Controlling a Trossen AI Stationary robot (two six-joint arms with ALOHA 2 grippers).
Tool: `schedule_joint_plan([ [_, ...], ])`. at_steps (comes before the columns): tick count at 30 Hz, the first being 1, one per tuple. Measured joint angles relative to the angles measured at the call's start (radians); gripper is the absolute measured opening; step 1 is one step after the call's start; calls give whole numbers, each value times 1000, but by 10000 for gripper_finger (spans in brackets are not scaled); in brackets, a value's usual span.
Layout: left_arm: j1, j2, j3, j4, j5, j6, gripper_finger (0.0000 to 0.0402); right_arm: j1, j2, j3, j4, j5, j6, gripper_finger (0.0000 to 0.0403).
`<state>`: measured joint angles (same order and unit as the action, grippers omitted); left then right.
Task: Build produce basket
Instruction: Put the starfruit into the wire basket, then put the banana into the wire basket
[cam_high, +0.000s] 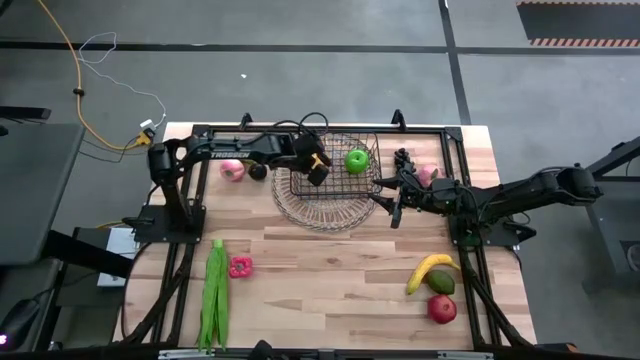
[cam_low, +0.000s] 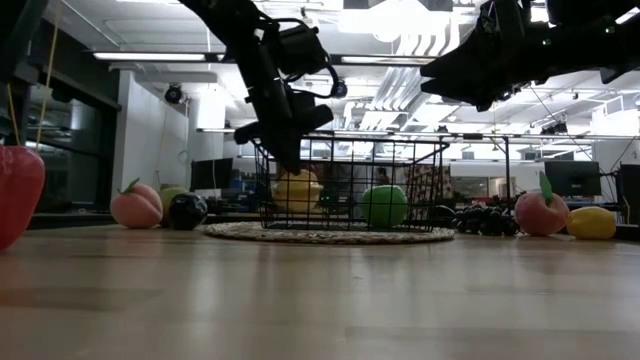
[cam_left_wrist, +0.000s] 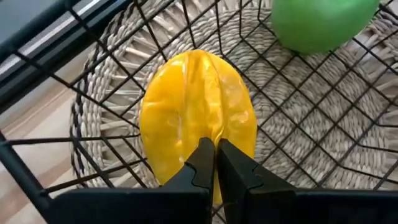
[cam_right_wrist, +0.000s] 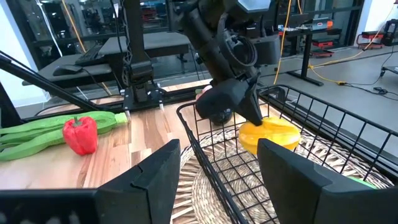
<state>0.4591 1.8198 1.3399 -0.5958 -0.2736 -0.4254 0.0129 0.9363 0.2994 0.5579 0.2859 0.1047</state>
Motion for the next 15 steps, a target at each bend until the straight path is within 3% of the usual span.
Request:
schedule_joint_plan([
  [6,1,0,0,12,-60,12,17,0,0,0,0,0,0,206],
  [15,1,0,0,14,-71,36,114,0,0,0,0,0,0,206],
])
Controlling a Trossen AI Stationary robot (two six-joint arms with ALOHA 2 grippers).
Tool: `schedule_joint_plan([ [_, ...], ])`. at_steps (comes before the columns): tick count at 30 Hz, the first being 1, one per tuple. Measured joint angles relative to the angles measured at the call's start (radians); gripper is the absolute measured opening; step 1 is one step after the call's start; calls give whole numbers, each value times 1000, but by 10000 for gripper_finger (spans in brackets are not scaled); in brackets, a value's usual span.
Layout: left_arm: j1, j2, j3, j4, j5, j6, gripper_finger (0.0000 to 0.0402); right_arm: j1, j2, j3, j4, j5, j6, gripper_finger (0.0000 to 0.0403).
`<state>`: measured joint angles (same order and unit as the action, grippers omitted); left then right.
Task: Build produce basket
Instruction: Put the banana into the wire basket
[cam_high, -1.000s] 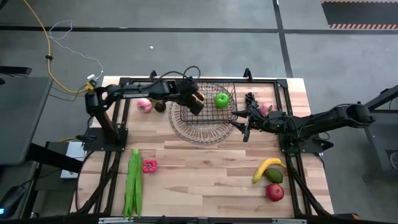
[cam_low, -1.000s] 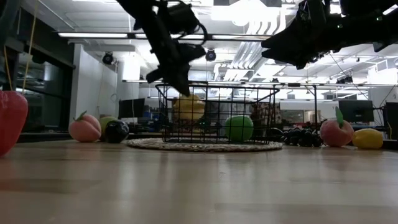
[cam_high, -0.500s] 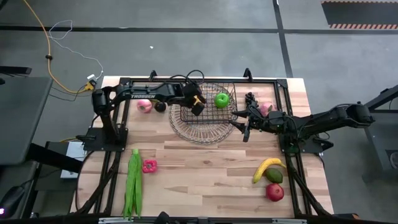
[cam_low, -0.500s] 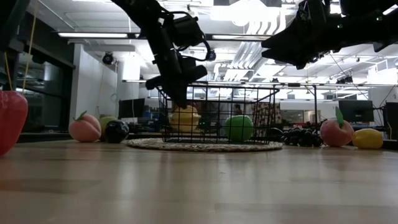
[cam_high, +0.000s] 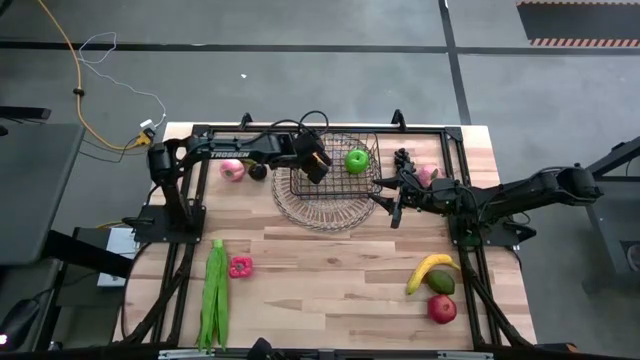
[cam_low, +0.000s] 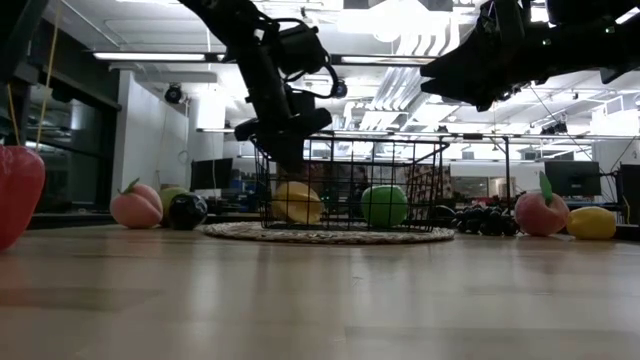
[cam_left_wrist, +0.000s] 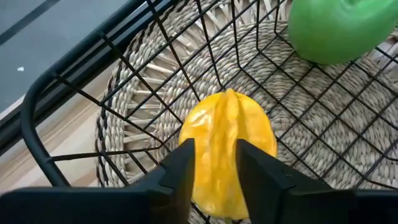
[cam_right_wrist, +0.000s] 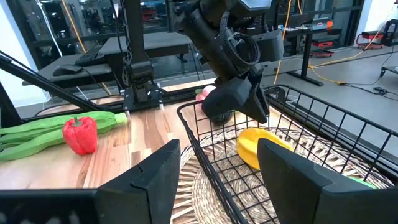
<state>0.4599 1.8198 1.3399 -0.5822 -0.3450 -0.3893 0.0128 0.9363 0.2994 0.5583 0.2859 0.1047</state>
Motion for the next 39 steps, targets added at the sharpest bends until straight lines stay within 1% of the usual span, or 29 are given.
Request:
schedule_joint_plan([
  [5,0,0,26,1,10,24,157,0,0,0,0,0,0,206],
  [8,0,-20,72,-2,63,60,170,0,0,0,0,0,0,206],
  [11,-8,-56,111,1,130,103,174,0,0,0,0,0,-12,206],
  [14,-37,-112,114,26,177,141,171,0,0,0,0,0,-16,206],
  [18,-124,-209,61,95,177,192,160,0,0,0,0,0,-19,206],
  [20,-179,-274,-9,180,170,217,154,0,0,0,0,0,-19,206],
  [23,-271,-384,-152,368,154,251,145,0,0,0,0,0,-18,206],
  [25,-336,-461,-267,492,157,293,138,0,0,0,0,0,-17,206],
  [28,-437,-563,-454,684,145,307,127,0,0,0,0,0,-10,206],
  [31,-522,-654,-645,886,82,307,118,0,0,0,0,0,-8,206],
  [34,-568,-747,-802,1020,-19,298,111,0,0,0,0,0,-8,206],
  [35,-573,-780,-844,1049,-37,296,109,0,0,0,0,0,-8,206],
  [37,-578,-846,-911,1096,-47,296,105,0,0,0,0,0,-8,206],
  [39,-578,-909,-963,1119,-30,303,99,0,0,0,0,0,-8,206],
])
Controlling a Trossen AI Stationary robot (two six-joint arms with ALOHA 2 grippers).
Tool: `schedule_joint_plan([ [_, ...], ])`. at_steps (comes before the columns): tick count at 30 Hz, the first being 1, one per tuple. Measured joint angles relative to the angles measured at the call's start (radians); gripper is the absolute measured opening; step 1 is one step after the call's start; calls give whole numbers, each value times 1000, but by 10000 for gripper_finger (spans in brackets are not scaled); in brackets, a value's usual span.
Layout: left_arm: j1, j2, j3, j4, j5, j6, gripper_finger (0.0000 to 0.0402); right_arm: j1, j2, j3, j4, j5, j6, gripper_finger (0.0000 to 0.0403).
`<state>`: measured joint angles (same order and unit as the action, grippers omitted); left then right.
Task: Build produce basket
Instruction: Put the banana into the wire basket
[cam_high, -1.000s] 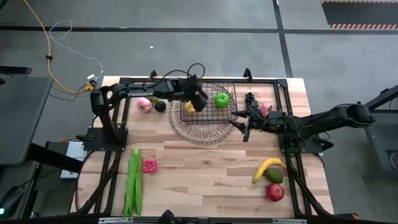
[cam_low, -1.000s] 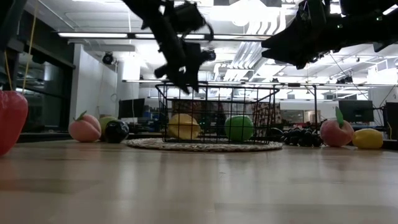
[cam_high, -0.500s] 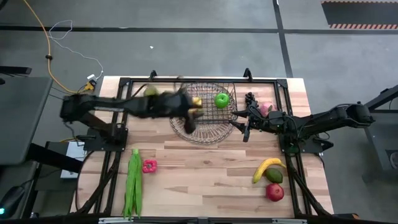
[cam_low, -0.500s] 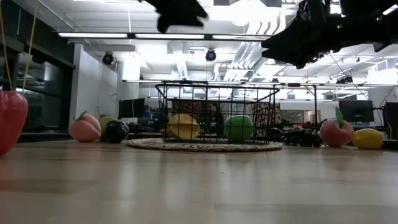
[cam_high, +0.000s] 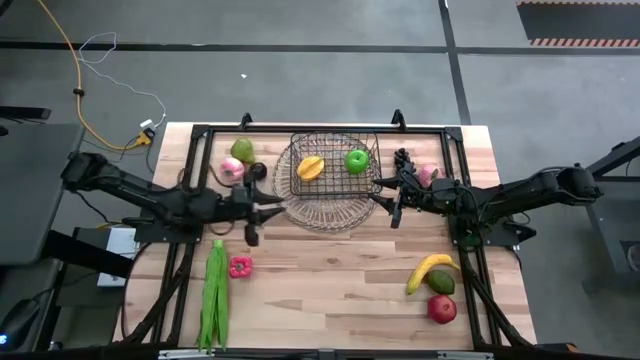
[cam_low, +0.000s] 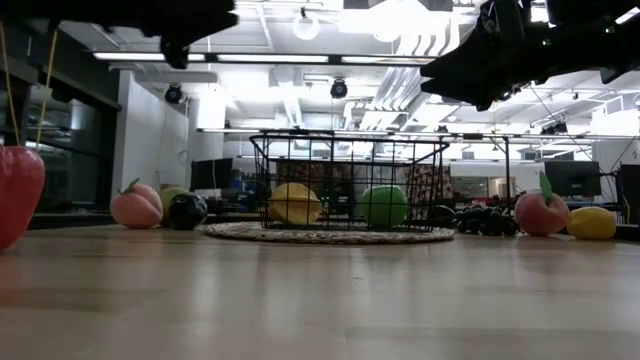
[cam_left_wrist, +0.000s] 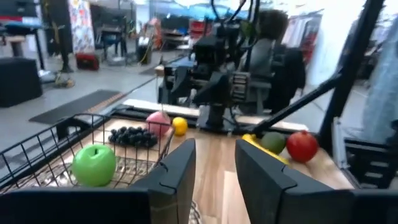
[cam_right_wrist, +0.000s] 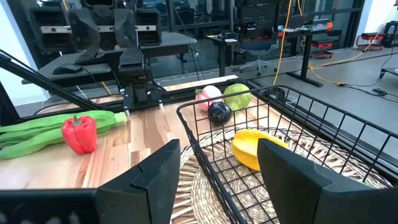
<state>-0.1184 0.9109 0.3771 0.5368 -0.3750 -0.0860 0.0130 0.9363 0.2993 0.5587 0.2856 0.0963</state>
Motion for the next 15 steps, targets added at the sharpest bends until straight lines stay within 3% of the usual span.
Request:
schedule_joint_plan([
  [6,0,-114,-69,-1,25,80,86,0,0,0,0,0,-7,206],
  [15,0,-120,-71,-37,-2,90,83,0,0,0,6,0,-1,206],
])
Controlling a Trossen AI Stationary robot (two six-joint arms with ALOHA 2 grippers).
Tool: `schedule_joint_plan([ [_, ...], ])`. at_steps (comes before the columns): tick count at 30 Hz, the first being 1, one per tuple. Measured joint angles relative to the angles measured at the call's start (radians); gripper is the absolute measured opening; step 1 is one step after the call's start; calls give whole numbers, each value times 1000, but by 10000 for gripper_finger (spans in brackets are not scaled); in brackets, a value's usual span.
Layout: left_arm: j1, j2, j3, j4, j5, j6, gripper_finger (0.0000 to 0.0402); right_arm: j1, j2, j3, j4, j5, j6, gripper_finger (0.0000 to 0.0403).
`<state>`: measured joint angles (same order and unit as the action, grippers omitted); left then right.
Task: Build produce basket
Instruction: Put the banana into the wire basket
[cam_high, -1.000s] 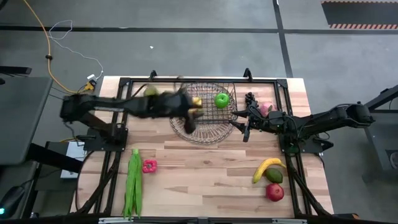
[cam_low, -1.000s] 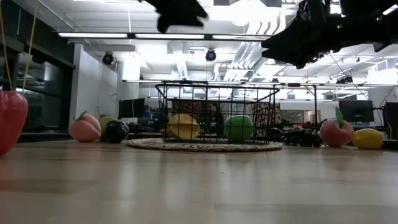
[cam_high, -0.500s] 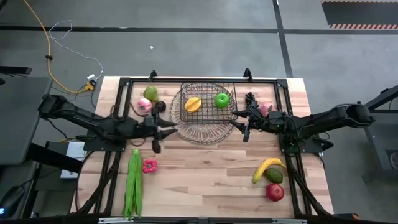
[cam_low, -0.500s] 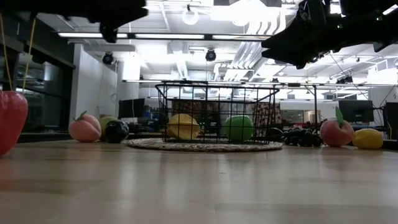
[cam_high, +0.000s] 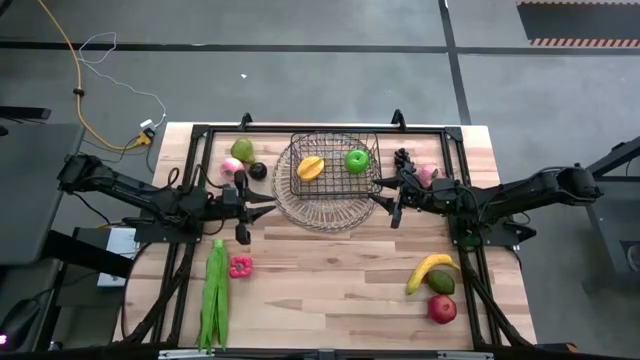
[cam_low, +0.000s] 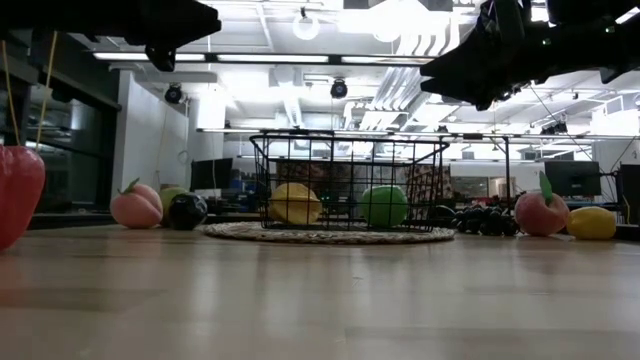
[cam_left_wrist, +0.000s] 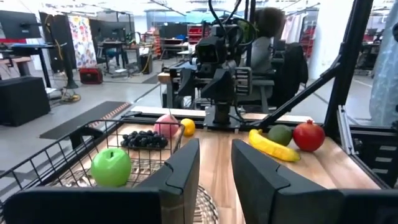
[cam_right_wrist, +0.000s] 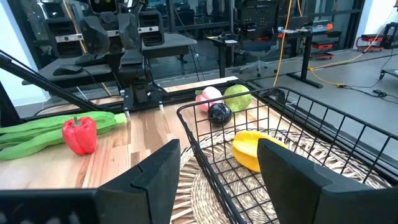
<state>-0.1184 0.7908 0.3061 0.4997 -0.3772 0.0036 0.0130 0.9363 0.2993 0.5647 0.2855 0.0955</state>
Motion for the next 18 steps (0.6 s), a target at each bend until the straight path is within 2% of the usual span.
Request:
schedule_joint_plan([
  [18,0,0,0,79,26,8,80,1,0,0,68,-9,-6,206],
])
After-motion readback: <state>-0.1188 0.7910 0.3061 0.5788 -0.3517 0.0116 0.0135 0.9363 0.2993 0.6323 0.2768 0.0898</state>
